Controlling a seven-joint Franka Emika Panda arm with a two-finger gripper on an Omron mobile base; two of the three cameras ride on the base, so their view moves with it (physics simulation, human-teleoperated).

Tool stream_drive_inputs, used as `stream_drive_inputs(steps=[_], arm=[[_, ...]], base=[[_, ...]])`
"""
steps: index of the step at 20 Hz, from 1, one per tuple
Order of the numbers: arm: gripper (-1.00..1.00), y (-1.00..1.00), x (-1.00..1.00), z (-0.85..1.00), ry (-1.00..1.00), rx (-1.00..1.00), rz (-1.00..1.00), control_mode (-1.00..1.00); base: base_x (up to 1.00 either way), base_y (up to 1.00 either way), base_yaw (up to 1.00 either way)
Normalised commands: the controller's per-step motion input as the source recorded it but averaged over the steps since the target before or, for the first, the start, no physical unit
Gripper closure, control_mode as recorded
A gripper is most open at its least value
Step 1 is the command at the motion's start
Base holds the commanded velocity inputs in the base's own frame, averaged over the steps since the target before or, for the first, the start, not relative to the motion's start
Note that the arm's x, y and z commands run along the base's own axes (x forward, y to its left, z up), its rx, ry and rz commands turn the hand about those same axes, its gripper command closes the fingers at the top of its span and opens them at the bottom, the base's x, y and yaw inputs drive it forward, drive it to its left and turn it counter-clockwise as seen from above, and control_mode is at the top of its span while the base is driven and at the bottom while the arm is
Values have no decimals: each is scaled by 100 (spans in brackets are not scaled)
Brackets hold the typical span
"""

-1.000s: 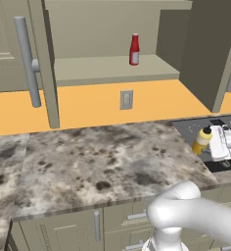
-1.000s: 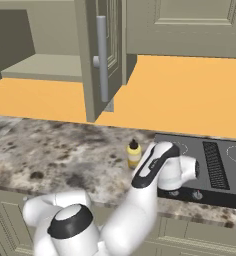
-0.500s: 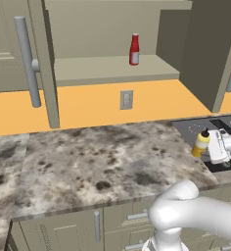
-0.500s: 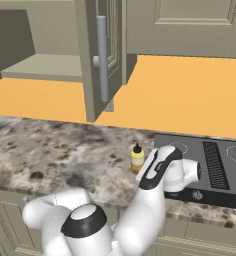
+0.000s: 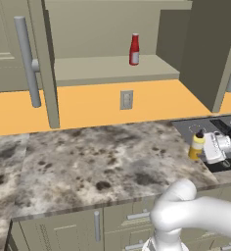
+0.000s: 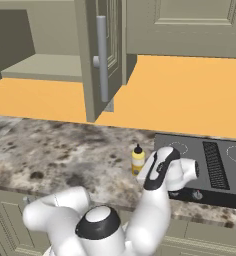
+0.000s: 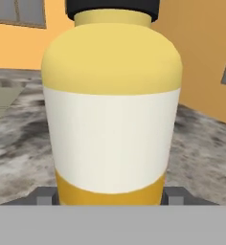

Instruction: Take 2 condiments from the cabinet and move them on the counter near the stove.Make sure the condiments are lined up with each other, next to each other.

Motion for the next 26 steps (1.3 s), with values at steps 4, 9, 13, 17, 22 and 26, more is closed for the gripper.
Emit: stream_drive_inputs(steps=[4,9,13,17,22,26], arm=[[100,-9,25,-31,0,0,0,-100],[100,-15,31,-36,0,0,0,-100],[100,-21,36,-24,0,0,0,-100],[100,-20,34,-23,0,0,0,-100],[100,-10,20,-33,0,0,0,-100],[100,0,0,-36,0,0,0,-100]], base=[[0,0,0],[0,0,0],[0,0,0],[0,0,0],[0,0,0],[0,0,0]])
